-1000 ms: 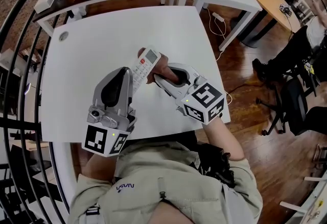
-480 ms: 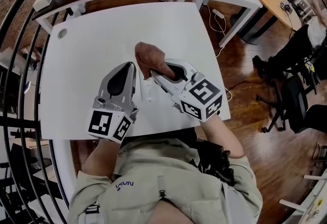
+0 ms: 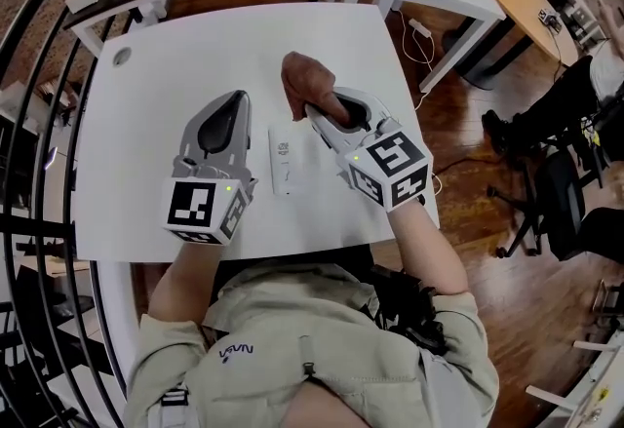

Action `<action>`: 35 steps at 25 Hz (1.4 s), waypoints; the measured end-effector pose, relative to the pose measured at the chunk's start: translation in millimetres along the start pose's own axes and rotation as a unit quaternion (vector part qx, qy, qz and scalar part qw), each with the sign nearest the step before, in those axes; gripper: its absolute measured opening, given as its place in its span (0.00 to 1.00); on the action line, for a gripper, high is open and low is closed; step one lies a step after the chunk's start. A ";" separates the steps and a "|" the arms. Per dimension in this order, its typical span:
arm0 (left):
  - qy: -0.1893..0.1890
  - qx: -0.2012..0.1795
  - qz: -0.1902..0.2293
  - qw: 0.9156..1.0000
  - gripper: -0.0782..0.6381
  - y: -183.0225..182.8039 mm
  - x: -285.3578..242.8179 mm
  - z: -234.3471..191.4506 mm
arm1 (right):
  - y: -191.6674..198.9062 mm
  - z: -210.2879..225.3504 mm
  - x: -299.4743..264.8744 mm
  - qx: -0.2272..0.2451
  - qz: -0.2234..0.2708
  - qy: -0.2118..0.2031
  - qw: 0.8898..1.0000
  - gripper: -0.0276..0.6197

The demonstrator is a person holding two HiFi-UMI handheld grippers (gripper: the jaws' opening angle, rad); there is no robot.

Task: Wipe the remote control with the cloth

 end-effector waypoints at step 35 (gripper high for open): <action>-0.046 0.000 -0.156 0.987 0.24 76.1 -82.0 -73.9 | 37.7 86.6 -34.1 -0.020 -0.127 0.105 0.986 0.45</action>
Point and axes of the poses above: the fingertips, and each gripper's own axes: x backward along the fingers, z to its right, y out of its underside, the point moved 2 cm from there along x, backward along the fingers, and after that the axes turned 2 degrees about -x, right-handed, at the moved point
